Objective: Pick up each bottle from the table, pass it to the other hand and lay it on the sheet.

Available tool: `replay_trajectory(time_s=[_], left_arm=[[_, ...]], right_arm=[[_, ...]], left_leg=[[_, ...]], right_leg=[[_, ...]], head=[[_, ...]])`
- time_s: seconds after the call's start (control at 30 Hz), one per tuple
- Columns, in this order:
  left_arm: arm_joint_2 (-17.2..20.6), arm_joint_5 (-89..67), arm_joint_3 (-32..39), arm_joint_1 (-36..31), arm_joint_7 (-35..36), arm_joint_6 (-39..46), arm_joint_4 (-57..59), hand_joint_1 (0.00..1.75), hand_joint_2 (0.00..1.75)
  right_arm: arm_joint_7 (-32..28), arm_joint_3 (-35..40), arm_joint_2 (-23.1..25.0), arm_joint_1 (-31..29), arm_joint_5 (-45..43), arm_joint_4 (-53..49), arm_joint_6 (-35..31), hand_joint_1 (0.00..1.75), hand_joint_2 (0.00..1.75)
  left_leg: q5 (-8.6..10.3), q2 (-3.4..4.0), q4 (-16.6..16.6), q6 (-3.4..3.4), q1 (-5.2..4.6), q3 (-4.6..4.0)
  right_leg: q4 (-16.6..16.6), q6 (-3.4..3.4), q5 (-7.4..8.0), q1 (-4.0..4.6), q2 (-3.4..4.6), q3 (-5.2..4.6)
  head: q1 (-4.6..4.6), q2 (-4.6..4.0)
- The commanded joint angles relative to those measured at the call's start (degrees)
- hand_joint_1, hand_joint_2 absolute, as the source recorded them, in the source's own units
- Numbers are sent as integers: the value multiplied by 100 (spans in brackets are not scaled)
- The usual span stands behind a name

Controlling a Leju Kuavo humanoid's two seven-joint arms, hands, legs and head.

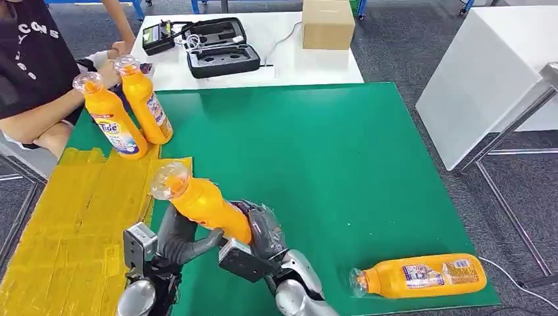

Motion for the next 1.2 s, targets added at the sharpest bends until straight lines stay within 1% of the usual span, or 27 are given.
replay_trajectory(time_s=[0.03, 0.3, 0.47, 0.5, 0.53, 0.57, 0.6, 0.63, 0.67, 0.7, 0.73, 0.77, 0.8, 0.83, 0.87, 1.07, 1.13, 1.2], left_arm=[[37, 152, 143, -221, -15, -40, 328, 175, 175], [49, 197, 134, -232, -16, -58, 345, 175, 175], [47, 244, 149, -225, -34, -55, 325, 175, 175], [51, 251, 162, -221, -38, -50, 312, 175, 175], [52, 259, 181, -212, -44, -40, 290, 175, 175], [51, 263, 192, -206, -47, -34, 277, 175, 175], [51, 263, 192, -206, -47, -34, 277, 175, 175], [56, 266, 205, -200, -51, -27, 261, 175, 175], [44, 248, 248, -195, -84, 46, 221, 175, 175], [47, 164, 278, -202, -126, 160, 174, 175, 175], [44, 36, 351, -212, -172, 360, 89, 175, 175], [56, -148, 387, -236, -212, 557, 27, 175, 175], [67, -302, 429, -242, -207, 714, -34, 175, 175], [32, -561, 502, -270, -231, 1012, -134, 175, 175], [45, -566, 506, -285, -195, 1017, -165, 175, 175], [28, -566, 493, -274, -198, 1016, -159, 175, 175], [28, -566, 493, -274, -198, 1016, -159, 175, 175], [17, -647, 574, -272, -240, 1183, -190, 175, 175]], right_arm=[[-13, 178, 18, -82, -1, 439, -29, 175, 175], [-24, 173, 21, -91, -5, 447, -65, 175, 175], [-56, 141, 12, -80, 10, 420, -168, 175, 175], [-65, 128, 12, -76, 5, 398, -194, 122, 175], [-79, 103, 12, -58, -30, 339, -219, 19, 175], [-98, 77, 16, -40, -58, 283, -250, 0, 175], [-98, 77, 16, -40, -58, 283, -250, 0, 175], [-98, 70, 2, -31, -71, 219, -247, 0, 175], [-103, 40, -17, -16, -101, 105, -265, 0, 175], [-136, 3, -40, 12, -142, -51, -311, 0, 175], [-180, -42, -87, 63, -179, -319, -378, 0, 175], [-242, -94, -121, 101, -245, -534, -417, 0, 175], [-226, -107, -163, 163, -256, -776, -413, 0, 0], [-257, -164, -219, 270, -299, -1172, -452, 0, 0], [-213, -171, -245, 291, -313, -1280, -391, 0, 0], [-218, -164, -238, 308, -313, -1275, -397, 0, 0], [-218, -164, -238, 308, -313, -1275, -397, 0, 0], [-322, -225, -232, 342, -367, -1402, -509, 0, 0]], left_leg=[[-6, 9, -8, -5, 5, 25], [-2, 6, -7, -3, 2, 14], [-8, 9, -9, -6, 5, 32], [-8, 10, -8, -6, 6, 29], [-2, 5, -7, -3, 1, 14], [-6, 8, -7, -5, 3, 23], [-12, 12, -6, -7, 7, 33], [-5, 8, -6, -4, 3, 18], [-6, 6, -6, -5, 3, 22], [-15, 14, -8, -9, 8, 45], [-16, 16, -8, -9, 10, 46], [-8, 5, -2, -5, 4, 18], [-8, 5, 0, -4, 5, 14], [-9, 2, 3, -5, 6, 13], [-4, -2, 7, -3, 5, -3], [-8, 6, -2, -5, 6, 22], [-1, -3, -3, -2, 0, 8], [-8, 6, -1, -5, 6, 22]], right_leg=[[-13, -2, -5, 6, -3, 28], [-9, -1, -2, 3, -1, 16], [-14, -3, -7, 7, -5, 35], [-13, -3, -6, 7, -4, 33], [-7, -1, -2, 2, -3, 15], [-11, -2, -5, 4, -4, 26], [-13, -3, -9, 9, -3, 38], [-9, -2, -4, 4, -2, 20], [-9, -2, -6, 4, -5, 25], [-15, -4, -14, 10, -7, 50], [-17, -5, -13, 12, -5, 52], [-6, -2, -8, 6, -7, 22], [-5, -2, -7, 7, -6, 18], [-3, -2, -10, 8, -11, 19], [2, -1, -6, 6, -11, 2], [-9, -1, -8, 7, -9, 26], [-5, 0, -4, 0, -10, 9], [-9, -1, -7, 7, -8, 26]], head=[[0, 0], [0, 0], [0, 0], [0, 0], [0, 0], [0, 0], [0, 0], [0, 0], [0, 0], [0, 0], [0, 0], [0, 0], [0, 0], [0, 0], [0, 0], [0, 0], [0, 0], [0, 0]])
